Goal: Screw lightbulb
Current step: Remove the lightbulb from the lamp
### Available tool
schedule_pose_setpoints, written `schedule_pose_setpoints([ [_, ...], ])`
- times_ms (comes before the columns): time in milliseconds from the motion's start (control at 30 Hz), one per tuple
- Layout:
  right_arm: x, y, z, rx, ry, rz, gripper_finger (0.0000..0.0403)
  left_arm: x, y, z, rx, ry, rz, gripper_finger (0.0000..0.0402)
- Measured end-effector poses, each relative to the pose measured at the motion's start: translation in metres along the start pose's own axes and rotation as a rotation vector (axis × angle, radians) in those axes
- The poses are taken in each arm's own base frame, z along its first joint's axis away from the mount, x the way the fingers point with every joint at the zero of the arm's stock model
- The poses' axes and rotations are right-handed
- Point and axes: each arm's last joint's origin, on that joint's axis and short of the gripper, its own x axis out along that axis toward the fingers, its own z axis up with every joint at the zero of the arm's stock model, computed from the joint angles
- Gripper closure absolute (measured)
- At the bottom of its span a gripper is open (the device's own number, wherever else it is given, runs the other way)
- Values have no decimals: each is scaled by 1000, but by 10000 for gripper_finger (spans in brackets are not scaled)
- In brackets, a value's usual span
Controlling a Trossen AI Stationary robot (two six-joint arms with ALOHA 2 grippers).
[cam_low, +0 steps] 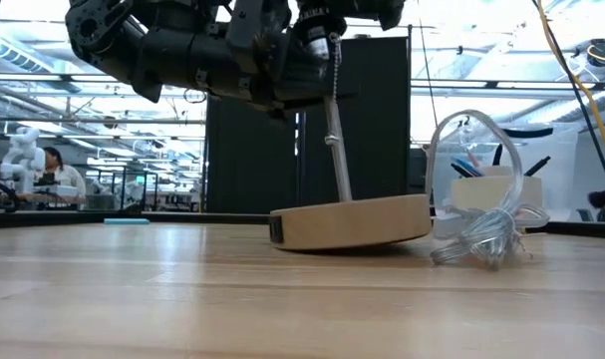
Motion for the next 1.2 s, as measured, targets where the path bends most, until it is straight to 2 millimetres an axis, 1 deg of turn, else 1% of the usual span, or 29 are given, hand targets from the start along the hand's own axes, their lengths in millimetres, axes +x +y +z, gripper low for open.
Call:
schedule_pose_setpoints([
  [300, -1, -11, 4, -90, 0, 224, 260, 0, -3, -1, 32, 9, -109, 336],
  [467, 1, -24, 7, -85, 1, 316, 259, 0, -3, -2, 15, 15, -122, 336],
  [633, 6, -35, 7, -94, -19, 440, 259, 0, -4, -3, 15, 24, -175, 336],
  [800, 12, -47, 6, -85, -38, 548, 259, 0, -3, -3, 10, 28, -186, 337],
  [1033, 21, -68, 5, -68, -87, 711, 259, 0, 5, -4, -8, 46, -209, 337],
  [1200, 24, -82, 5, -60, -113, 775, 259, -1, 11, -5, -20, 58, -198, 337],
])
